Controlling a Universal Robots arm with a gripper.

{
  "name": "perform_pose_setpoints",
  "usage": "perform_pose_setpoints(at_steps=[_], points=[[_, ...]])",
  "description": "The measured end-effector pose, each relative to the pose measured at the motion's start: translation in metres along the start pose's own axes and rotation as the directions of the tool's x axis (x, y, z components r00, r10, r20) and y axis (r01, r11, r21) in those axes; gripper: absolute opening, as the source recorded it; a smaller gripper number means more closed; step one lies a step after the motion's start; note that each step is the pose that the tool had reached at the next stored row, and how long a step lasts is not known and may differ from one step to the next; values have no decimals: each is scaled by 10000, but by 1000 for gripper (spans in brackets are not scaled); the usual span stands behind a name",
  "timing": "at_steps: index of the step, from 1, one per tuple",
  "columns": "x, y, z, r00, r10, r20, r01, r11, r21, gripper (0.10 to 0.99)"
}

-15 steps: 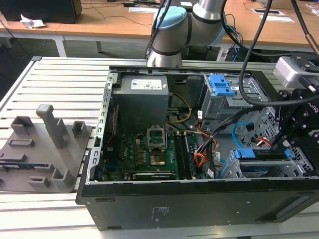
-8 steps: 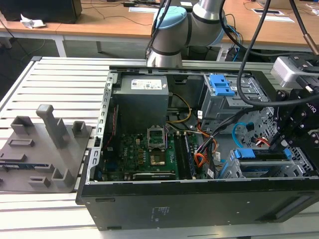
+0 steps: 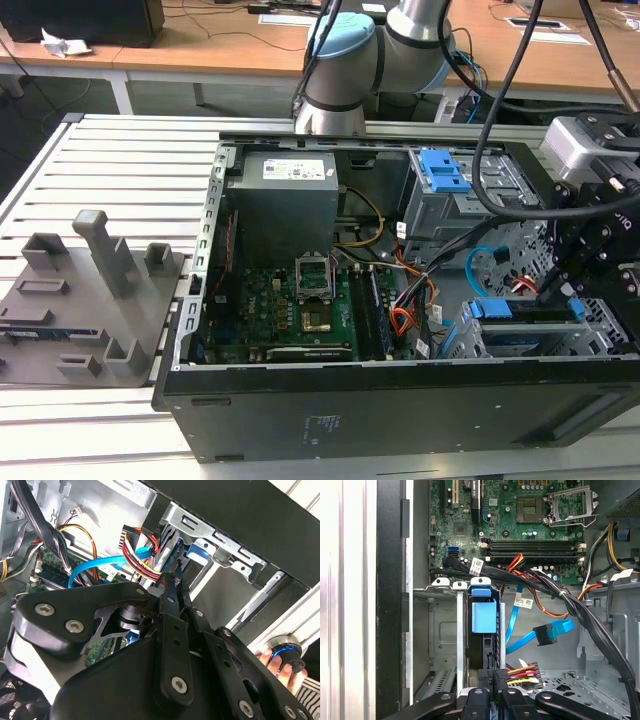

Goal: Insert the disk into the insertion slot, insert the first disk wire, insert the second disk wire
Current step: 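Insert the first disk wire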

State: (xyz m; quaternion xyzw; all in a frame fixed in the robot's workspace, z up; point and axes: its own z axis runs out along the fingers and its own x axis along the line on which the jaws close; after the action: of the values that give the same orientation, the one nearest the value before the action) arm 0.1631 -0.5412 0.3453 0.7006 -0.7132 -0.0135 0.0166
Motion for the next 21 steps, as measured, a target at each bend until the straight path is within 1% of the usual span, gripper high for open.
perform_pose_setpoints(at_steps=[1,2,4,5,7,9,14,21], points=[[0,0,1,10000,-2,41,2,10000,-1,161],[0,-1,-1,10000,-3,62,3,10000,-1,161],[0,0,-21,10000,-3,65,3,10000,-2,161],[0,2,-46,10000,-3,59,3,10000,-1,161],[1,2,-52,10000,-3,71,3,10000,-1,161],[1,1,-43,9999,-7,148,7,10000,-2,161],[20,0,-19,9999,-7,145,7,10000,-2,161],[23,-11,5,9999,-7,155,7,10000,-2,161]])
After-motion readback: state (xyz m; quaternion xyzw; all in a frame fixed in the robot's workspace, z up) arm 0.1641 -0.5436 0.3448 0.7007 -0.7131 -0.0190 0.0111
